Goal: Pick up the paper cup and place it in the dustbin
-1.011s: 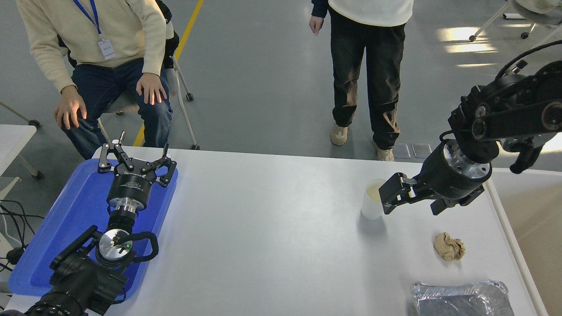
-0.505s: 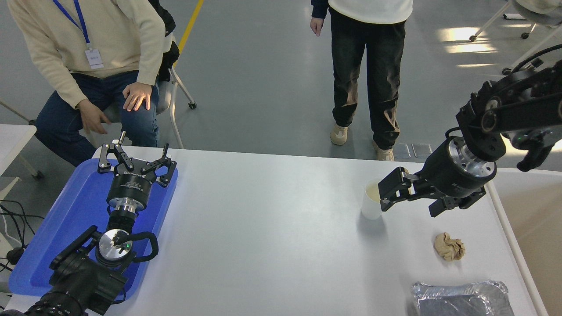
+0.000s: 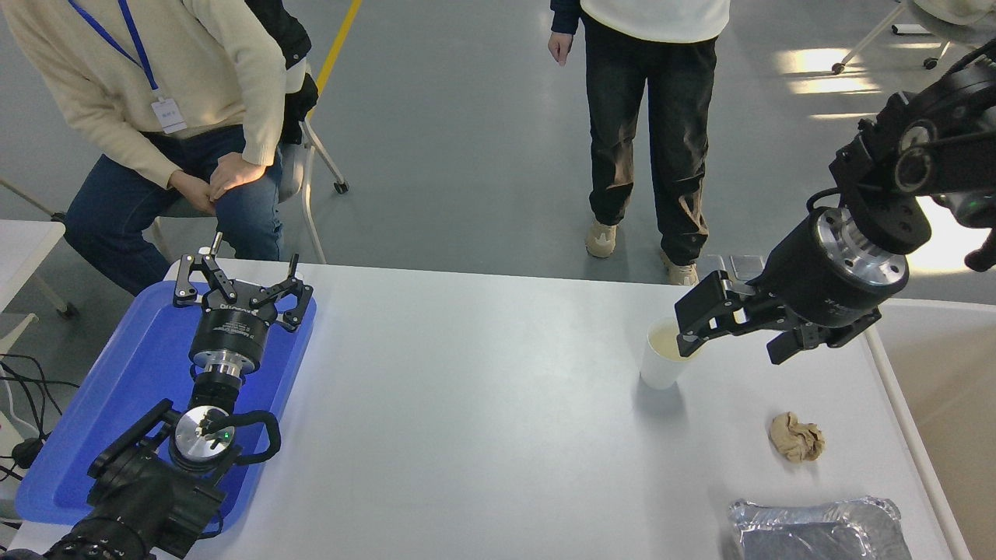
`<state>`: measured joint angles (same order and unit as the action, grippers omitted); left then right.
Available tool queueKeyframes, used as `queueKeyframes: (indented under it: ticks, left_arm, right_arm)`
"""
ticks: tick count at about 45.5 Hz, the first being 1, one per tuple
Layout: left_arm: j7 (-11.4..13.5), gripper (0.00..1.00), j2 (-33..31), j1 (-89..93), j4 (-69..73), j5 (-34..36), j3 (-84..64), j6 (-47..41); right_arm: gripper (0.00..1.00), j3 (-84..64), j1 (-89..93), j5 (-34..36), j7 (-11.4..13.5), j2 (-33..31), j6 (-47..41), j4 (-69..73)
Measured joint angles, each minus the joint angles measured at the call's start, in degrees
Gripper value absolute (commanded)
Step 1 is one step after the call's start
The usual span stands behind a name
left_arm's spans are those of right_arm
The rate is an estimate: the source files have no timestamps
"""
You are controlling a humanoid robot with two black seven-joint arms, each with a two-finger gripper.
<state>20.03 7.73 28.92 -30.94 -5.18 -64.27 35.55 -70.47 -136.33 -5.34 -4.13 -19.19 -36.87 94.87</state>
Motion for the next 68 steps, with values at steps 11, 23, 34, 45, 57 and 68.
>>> queueKeyframes:
  ticks: [11, 23, 34, 45, 57, 68]
  left_arm:
    - [0.00, 1.00, 0.00, 0.00, 0.00, 0.00, -0.03, -0.04]
    - [0.01, 1.00, 0.00, 0.00, 0.00, 0.00, -0.03, -0.04]
    - [0.10, 1.00, 0.00, 0.00, 0.00, 0.00, -0.03, -0.04]
    - [0.10, 1.00, 0.00, 0.01, 0.00, 0.00, 0.00, -0.04]
    - [0.04, 1.00, 0.00, 0.06, 0.00, 0.00, -0.01, -0.03]
    - [0.01, 1.00, 0.00, 0.07, 0.00, -0.01, 0.01, 0.02]
  right_arm:
    - [1.00, 1.06, 0.12, -2.07, 0.02, -1.31, -0.04, -3.16]
    - [1.00, 4.15, 5.04, -5.21, 0.07, -2.25, 2.49, -10.33]
    - [1.00, 6.70, 12.26, -11.44, 0.09, -2.27, 6.70, -17.22]
    - [1.00, 9.06, 19.60, -15.63, 0.09, -2.08, 9.21, -23.71]
    - [1.00, 12.01, 29.33, -18.73, 0.09, -0.62, 13.83, -30.82]
    - [1.00, 14.41, 37.46, -22.05, 0.06, -0.07, 17.59, -36.33]
